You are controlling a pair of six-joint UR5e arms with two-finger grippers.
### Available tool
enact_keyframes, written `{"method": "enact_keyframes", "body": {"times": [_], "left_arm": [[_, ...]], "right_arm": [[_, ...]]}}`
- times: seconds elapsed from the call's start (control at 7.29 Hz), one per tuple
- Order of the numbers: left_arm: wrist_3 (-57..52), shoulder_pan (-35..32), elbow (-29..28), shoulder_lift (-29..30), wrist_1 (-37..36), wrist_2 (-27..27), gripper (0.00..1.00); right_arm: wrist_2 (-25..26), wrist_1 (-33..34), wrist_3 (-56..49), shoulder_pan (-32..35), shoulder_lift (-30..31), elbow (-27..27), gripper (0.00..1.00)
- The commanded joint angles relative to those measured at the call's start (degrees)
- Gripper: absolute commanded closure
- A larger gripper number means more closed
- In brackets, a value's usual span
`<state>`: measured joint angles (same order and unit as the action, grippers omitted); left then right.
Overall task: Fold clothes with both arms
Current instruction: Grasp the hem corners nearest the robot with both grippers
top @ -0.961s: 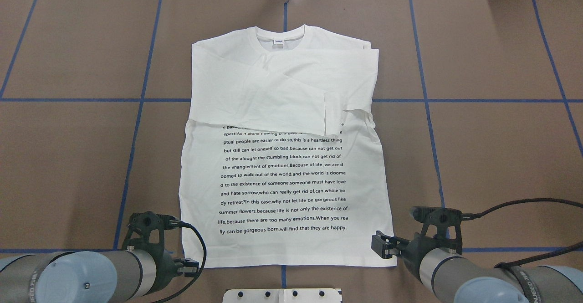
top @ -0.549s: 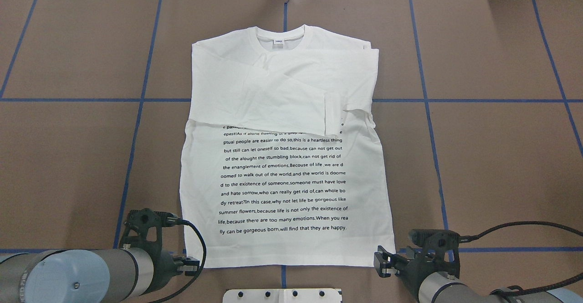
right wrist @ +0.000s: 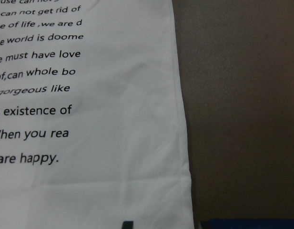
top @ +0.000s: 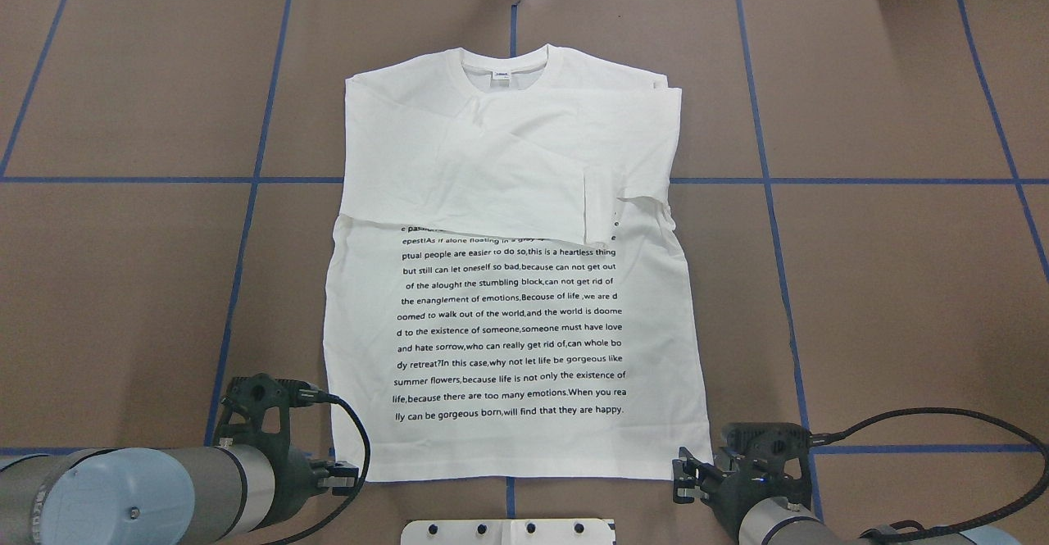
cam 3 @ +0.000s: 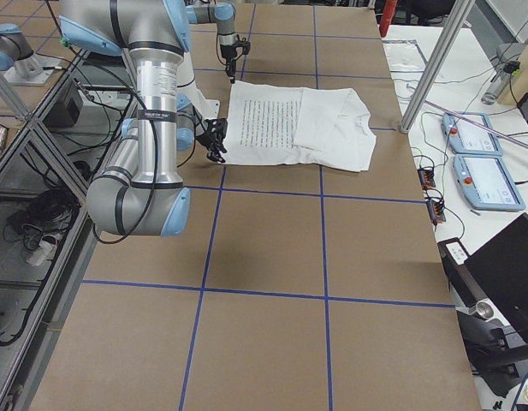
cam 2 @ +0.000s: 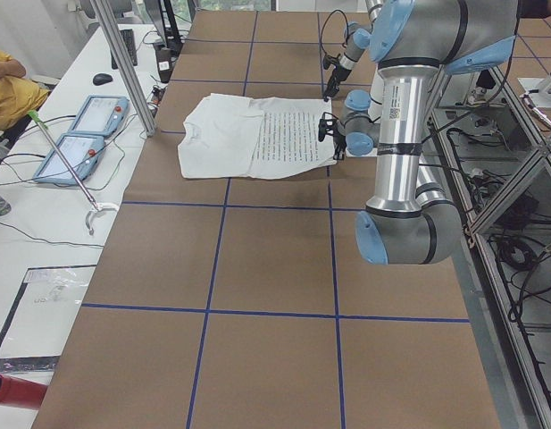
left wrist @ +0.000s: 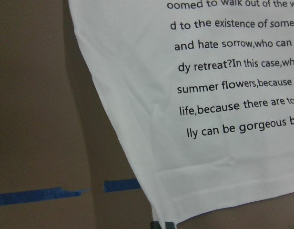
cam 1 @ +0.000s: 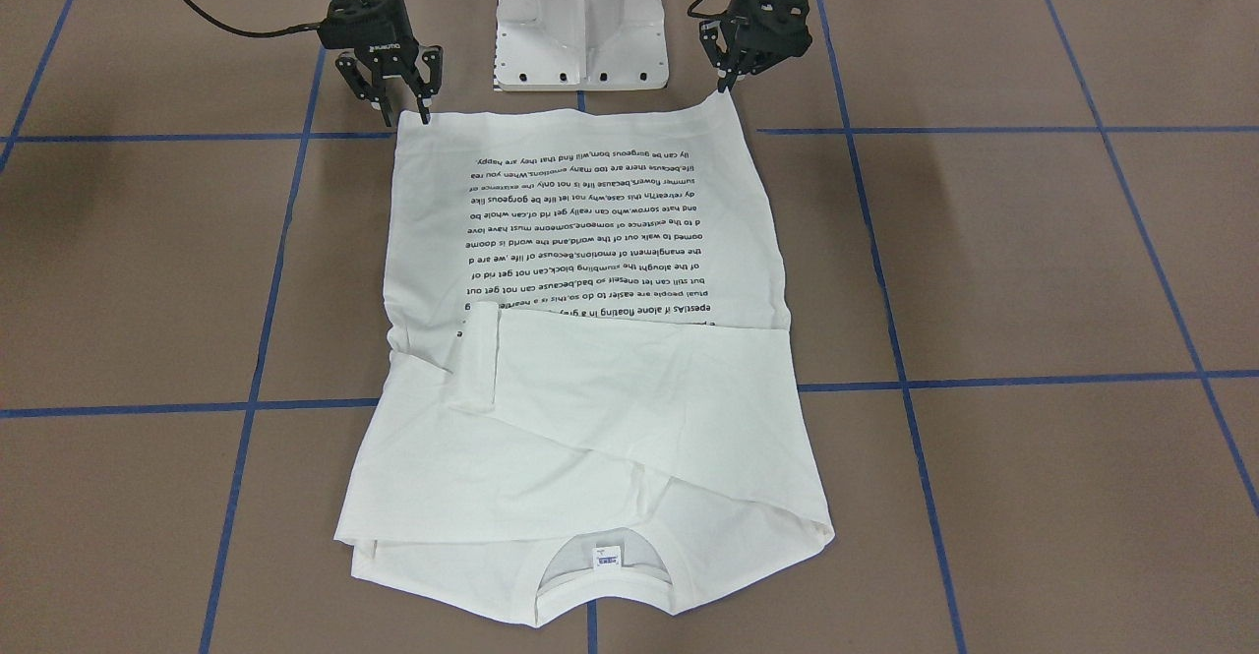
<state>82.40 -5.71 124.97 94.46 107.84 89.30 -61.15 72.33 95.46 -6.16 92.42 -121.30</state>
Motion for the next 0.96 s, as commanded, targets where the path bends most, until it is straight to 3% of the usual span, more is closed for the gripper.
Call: {"method": "enact_keyframes", "body": {"times": [0.0,0.69,0.82], "left_arm": [[0.04,0.0,0.18,-0.07,0.0,0.0,1.0],[0.39,0.0,0.71,-0.16,0.09,0.0,1.0],[0.39,0.0,0.88,-0.24,0.09,-0.09,1.0]], "right_arm": [[0.77,0.09,-0.01,-0.08,-0.14,0.71,0.45],[1.39,0.97,-0.01,-0.61,-0.14,1.41,0.59],[1.39,0.97,-0.01,-0.78,-0.14,1.41,0.69]]}}
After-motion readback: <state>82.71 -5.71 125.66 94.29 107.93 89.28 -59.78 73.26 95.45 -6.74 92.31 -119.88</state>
